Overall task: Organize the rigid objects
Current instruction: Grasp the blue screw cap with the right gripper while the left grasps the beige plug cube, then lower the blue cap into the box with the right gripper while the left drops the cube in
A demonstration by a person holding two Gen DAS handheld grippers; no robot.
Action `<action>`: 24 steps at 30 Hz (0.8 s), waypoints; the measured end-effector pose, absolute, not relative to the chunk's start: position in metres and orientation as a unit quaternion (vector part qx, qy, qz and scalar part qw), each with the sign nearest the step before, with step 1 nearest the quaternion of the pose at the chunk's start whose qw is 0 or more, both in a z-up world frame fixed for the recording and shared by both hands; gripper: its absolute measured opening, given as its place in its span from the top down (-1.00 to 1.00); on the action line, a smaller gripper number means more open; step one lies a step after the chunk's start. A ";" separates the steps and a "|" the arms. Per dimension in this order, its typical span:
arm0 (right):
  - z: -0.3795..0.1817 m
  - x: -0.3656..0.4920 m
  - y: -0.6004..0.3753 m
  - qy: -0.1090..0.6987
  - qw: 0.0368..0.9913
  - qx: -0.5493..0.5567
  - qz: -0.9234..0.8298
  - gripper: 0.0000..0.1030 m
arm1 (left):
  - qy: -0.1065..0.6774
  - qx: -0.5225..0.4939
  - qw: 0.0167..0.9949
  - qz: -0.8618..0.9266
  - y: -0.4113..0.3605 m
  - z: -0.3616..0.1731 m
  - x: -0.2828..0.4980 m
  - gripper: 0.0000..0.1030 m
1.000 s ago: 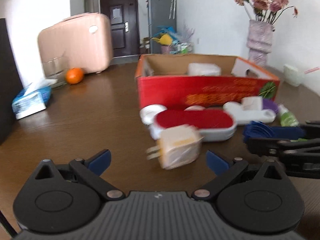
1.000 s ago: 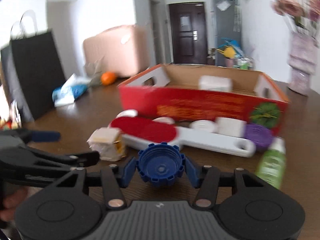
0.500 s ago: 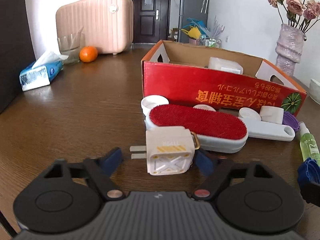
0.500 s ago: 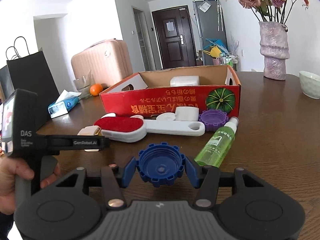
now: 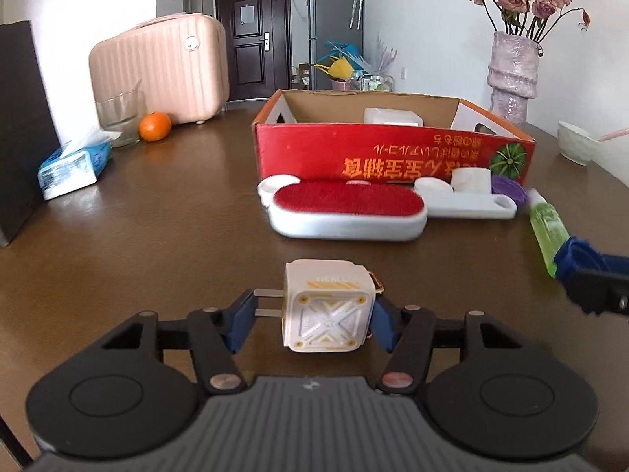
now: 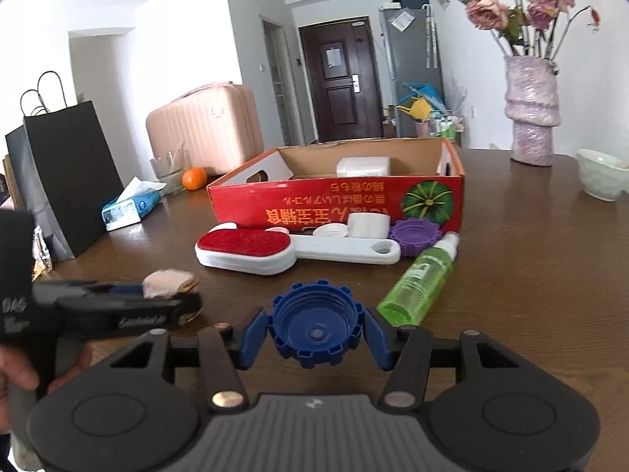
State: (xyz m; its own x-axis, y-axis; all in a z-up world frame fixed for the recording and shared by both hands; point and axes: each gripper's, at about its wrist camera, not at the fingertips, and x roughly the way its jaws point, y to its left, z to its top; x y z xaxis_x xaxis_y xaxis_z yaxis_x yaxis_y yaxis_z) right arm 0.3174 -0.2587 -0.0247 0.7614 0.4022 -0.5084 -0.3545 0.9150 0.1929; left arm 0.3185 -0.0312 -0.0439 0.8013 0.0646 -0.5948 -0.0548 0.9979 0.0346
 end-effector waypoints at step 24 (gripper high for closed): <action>0.010 0.180 -0.273 0.225 0.960 0.045 0.162 -0.04 | 0.228 0.001 0.974 0.009 -0.028 0.015 0.177 -0.18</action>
State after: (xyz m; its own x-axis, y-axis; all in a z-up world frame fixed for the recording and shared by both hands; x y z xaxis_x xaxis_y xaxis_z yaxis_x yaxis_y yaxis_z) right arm 0.1796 -0.2725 0.0105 0.8465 0.3319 -0.4163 -0.2911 0.9432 0.1602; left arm 0.1771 -0.0276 0.0151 0.8957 0.0186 -0.4443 -0.0173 0.9998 0.0070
